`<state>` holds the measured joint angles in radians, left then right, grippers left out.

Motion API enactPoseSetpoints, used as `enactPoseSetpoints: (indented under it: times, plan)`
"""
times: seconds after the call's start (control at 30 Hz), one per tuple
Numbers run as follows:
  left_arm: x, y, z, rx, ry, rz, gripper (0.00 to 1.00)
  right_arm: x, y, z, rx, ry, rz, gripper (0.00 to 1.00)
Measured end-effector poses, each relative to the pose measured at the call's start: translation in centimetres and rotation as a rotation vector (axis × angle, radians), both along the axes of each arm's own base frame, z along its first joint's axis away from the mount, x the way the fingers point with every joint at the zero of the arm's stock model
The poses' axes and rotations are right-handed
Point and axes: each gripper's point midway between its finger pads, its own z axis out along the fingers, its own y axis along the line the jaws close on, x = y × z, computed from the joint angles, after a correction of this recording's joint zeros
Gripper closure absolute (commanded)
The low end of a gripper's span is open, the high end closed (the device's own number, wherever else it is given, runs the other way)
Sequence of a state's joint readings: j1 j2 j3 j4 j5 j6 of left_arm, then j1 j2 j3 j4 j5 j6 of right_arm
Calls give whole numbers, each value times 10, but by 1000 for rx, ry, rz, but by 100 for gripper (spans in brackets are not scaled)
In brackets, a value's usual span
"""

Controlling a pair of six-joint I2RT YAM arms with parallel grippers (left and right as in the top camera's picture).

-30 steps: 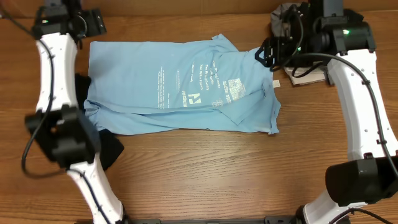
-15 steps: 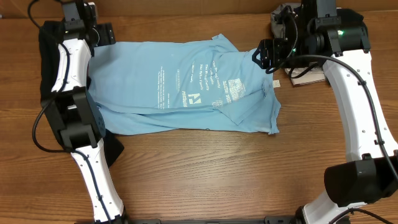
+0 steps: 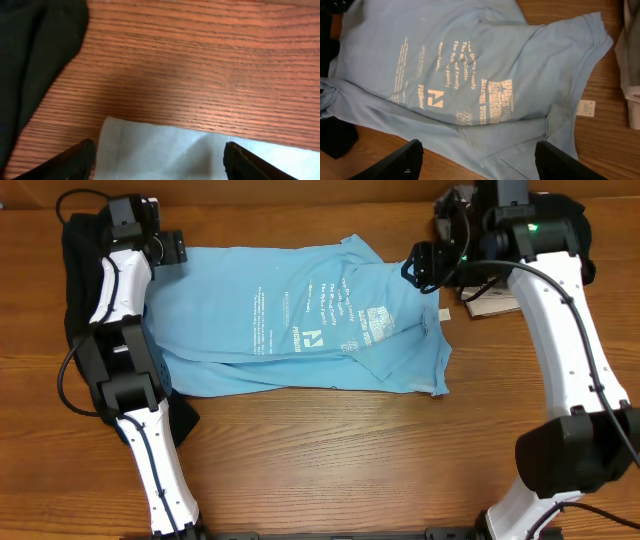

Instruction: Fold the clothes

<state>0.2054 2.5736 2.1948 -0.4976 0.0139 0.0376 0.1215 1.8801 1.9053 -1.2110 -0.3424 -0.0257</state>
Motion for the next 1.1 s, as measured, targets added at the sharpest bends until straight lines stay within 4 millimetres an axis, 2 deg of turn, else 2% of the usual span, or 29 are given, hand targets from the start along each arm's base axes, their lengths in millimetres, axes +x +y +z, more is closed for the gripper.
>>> enactPoseSetpoints:
  times: [0.13,0.3,0.53,0.63,0.67,0.7,0.77,0.97,1.1]
  plan:
    - [2,4,0,11,-9,3,16,3,8,-8,-4,7,17,26]
    - [0,6,-17,14,16,1,20,10,13,-11,0,-13,26,30]
    - [3,6,-19,19,5,-3,39,25,15,-7,1,-74,25,34]
    - [3,5,-20,17,5,-5,55,30,15,-5,-3,-95,21,37]
    - [3,5,-20,17,4,-7,66,32,14,-4,-4,-104,19,39]
    - [3,5,-20,16,6,-8,82,33,14,-4,-7,-111,15,43]
    - [2,4,-21,11,14,-9,96,37,9,-4,-28,-122,-7,45]
    - [-6,4,-22,6,58,-1,96,53,-5,0,-90,-177,-82,53]
    - [-24,6,-22,-14,149,29,96,69,-13,8,-123,-248,-129,54]
